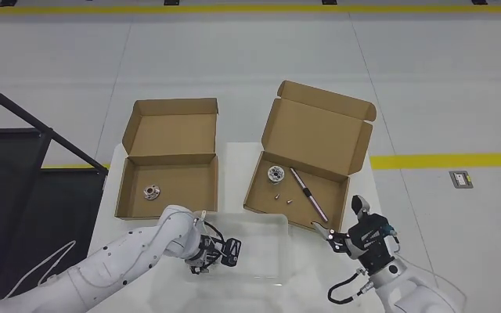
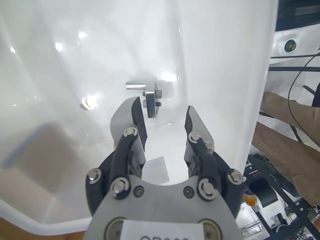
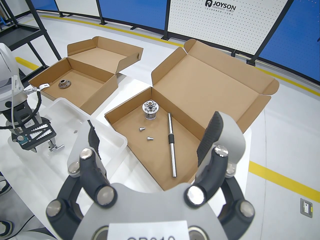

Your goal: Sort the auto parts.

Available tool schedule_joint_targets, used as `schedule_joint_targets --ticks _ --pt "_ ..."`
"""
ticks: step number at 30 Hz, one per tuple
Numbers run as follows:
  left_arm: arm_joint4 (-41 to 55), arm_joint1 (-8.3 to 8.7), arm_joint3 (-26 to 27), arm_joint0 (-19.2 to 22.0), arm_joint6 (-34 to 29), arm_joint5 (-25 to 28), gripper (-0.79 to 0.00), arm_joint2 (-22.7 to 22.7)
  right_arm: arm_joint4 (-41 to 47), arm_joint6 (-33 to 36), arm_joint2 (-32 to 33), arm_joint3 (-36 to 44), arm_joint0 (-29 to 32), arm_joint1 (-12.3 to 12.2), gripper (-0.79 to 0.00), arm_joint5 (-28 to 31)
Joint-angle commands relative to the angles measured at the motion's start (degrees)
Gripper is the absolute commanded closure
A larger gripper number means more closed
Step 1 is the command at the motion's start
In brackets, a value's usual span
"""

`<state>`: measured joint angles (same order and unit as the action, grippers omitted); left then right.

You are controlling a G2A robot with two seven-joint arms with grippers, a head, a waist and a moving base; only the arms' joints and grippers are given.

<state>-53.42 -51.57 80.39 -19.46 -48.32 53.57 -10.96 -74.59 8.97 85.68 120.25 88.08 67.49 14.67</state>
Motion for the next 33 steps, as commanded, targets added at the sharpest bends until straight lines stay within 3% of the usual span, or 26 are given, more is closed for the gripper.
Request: schedule_joint_targets --ticks 1,11,14,16,19,22,27,33 --pt "-0.7 -0.36 -1.0 -0.2 -1.3 -1.0 -0.382 0.1 0.0 0.0 0.0 0.0 0.0 0.0 -0.785 0.0" --pt "-1.1 -2.4 -4.1 -0.9 0.0 -1.1 -0.369 -0.5 0.0 0.0 0.0 0.0 0.0 0.0 -0.785 0.0" --pt "-1.5 -2.82 -4.8 -1.0 0.3 -0.7 -0.286 -0.8 0.0 0.0 0.0 0.0 0.0 0.0 -0.785 0.0" --pt "-1.7 -3.04 -5.1 -1.0 0.4 -0.5 -0.145 -1.0 0.0 0.0 0.0 0.0 0.0 0.0 -0.785 0.0" --pt "-1.9 -3.3 -5.5 -1.0 0.4 0.0 0.0 -1.3 0.0 0.0 0.0 0.0 0.0 0.0 -0.785 0.0" --pt "-1.4 -3.31 -5.8 -0.8 1.7 1.0 0.0 -2.2 0.0 0.0 0.0 0.0 0.0 0.0 -0.785 0.0" --pt "-0.6 -1.79 -4.1 0.0 4.5 4.0 0.0 -5.4 0.0 0.0 0.0 0.0 0.0 0.0 -0.785 0.0" --pt "0.3 3.04 2.7 -0.4 5.5 4.4 0.0 -11.2 0.0 0.0 0.0 0.0 0.0 0.0 -0.785 0.0"
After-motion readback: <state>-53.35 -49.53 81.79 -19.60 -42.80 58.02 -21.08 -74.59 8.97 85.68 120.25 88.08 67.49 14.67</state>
